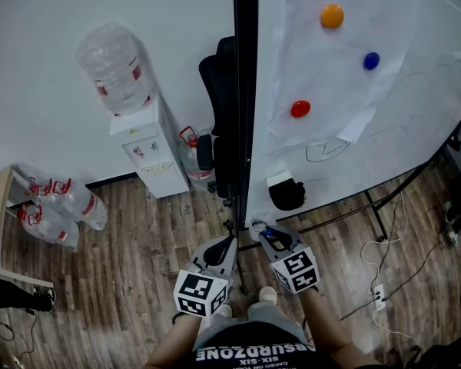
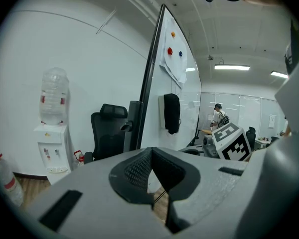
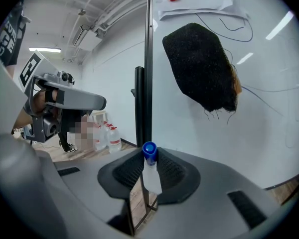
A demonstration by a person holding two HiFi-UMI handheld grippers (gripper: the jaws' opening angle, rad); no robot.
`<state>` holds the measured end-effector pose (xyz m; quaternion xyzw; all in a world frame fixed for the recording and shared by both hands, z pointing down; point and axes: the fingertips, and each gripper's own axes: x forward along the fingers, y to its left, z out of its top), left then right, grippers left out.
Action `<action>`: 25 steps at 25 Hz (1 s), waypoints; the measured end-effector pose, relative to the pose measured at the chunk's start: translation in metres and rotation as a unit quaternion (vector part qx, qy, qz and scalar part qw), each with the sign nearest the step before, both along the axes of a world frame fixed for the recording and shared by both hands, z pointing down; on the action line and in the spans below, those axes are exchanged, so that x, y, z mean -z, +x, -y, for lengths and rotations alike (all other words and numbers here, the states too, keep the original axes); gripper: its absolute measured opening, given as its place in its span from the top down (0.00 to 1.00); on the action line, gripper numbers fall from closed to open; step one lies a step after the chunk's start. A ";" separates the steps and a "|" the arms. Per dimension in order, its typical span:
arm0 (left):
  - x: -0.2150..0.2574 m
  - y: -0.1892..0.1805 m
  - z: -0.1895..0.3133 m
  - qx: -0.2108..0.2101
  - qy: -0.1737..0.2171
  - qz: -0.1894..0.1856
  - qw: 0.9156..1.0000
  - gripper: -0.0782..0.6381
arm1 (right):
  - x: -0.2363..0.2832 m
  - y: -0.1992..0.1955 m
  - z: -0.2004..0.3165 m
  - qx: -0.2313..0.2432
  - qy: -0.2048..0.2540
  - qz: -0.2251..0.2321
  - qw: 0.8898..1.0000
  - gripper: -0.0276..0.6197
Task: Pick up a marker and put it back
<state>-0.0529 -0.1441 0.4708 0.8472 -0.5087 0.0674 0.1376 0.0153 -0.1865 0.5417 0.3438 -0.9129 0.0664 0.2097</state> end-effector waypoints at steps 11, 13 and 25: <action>-0.001 0.001 0.000 -0.005 -0.001 -0.001 1.000 0.88 | -0.009 0.001 -0.006 -0.005 -0.016 -0.005 1.000 0.80; -0.001 0.001 0.000 -0.006 -0.002 -0.002 1.000 0.88 | -0.010 0.002 -0.007 -0.008 -0.018 -0.006 1.000 0.78; -0.002 0.005 -0.002 -0.014 -0.003 -0.002 1.000 0.88 | 0.010 0.022 -0.007 -0.053 0.004 0.015 0.998 0.71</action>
